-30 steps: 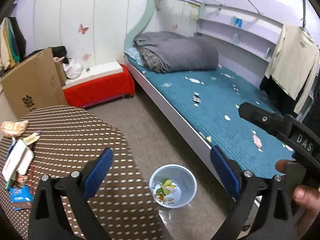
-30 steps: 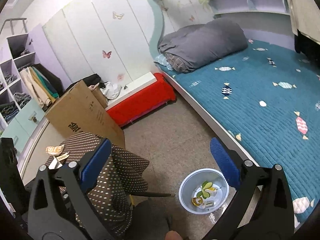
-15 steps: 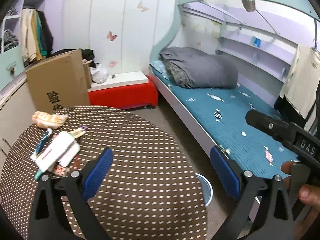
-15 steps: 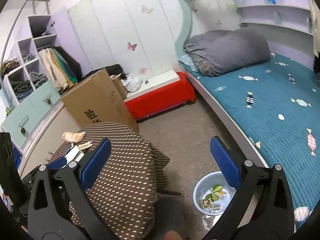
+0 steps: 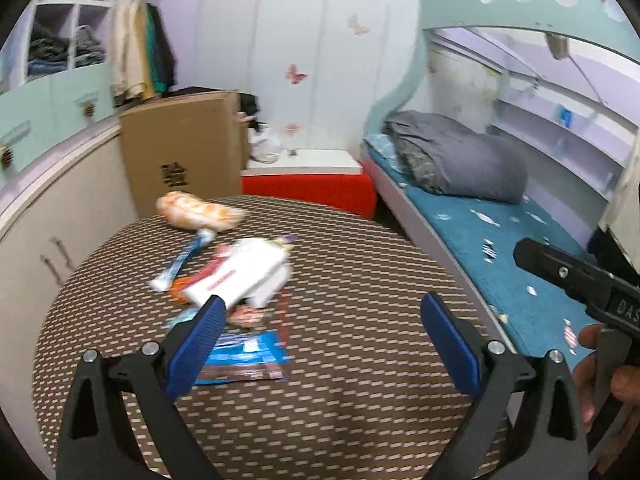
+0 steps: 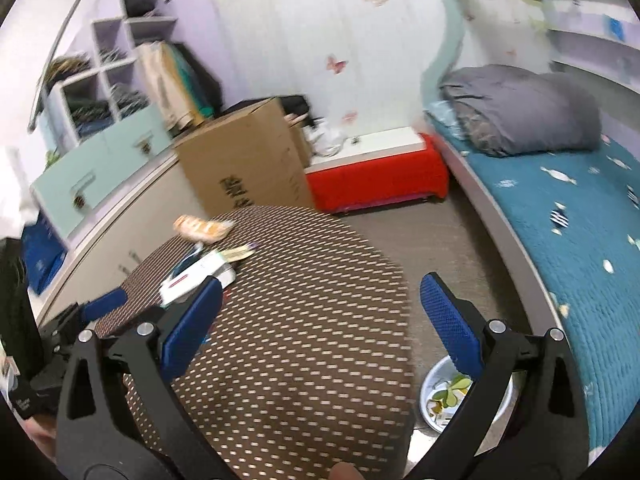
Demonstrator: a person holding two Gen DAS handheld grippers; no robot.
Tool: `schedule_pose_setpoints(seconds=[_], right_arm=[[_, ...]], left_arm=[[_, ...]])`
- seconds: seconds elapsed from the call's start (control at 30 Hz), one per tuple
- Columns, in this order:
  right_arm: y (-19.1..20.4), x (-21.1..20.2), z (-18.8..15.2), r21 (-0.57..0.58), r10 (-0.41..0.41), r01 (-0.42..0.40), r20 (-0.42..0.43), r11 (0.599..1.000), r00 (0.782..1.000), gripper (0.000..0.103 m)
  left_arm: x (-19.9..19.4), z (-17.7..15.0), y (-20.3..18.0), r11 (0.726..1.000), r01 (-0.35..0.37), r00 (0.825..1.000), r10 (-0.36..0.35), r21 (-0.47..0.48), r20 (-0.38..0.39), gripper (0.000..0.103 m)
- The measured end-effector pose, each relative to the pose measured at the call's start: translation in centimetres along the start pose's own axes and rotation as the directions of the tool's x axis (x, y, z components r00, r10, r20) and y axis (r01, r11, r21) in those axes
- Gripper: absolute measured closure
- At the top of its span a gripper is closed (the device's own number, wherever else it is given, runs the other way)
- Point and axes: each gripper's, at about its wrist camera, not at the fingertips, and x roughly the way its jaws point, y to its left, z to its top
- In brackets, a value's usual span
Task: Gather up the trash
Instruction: 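Grasp the blue snack wrapper on the table with the right gripper, then grasp the white envelope with the left gripper while the right holds the wrapper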
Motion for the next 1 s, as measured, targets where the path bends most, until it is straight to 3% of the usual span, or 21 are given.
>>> schedule_pose_setpoints(seconds=[0.1,0.23,0.5,0.57,0.67,0.83,0.9,1.0], right_arm=[[3.0,2.5,-0.5,-0.081,0.066,-0.071,-0.062,0.994,0.996,0.006],[8.2,6.5,-2.1,-0.224,0.133,-0.174,-0.187,0.959,0.973,0.006],[16.4,12.0,-4.5,-0.447,0.188,-0.364,-0.391,0.817,0.901,0.008],[17.7,13.2,-4.8,-0.501,0.167,-0.389,-0.431,0.773,0.887,0.023],[18.8,14.6,-5.1,-0.553,0.14,-0.415,-0.472,0.722,0.871,0.035],[20.0,16.4,-6.6,-0.602,0.103,-0.472,-0.543,0.645,0.833,0.042],[20.0,16.7,-6.9,-0.603,0.103,-0.481,-0.551,0.636,0.828,0.044],[19.5,16.7,-6.8,-0.573,0.123,-0.487,-0.556,0.659,0.822,0.051]], left_arm=[[-0.2,-0.7,3.1,0.998,-0.059,0.998,0.059,-0.024,0.002,0.007],[0.2,-1.7,7.6,0.987,-0.148,0.989,0.147,-0.062,-0.029,0.007],[-0.2,-2.8,14.5,0.969,-0.22,0.972,0.208,-0.114,-0.107,0.007],[-0.5,-2.9,15.9,0.967,-0.221,0.971,0.206,-0.128,-0.124,0.007],[-0.6,-2.8,17.2,0.966,-0.221,0.969,0.202,-0.132,-0.144,0.008],[0.2,-1.9,17.9,0.976,-0.19,0.971,0.171,-0.107,-0.166,0.008],[0.8,-1.4,18.0,0.981,-0.177,0.971,0.16,-0.085,-0.176,0.008],[1.8,-0.8,17.7,0.987,-0.15,0.973,0.137,-0.057,-0.188,0.008]])
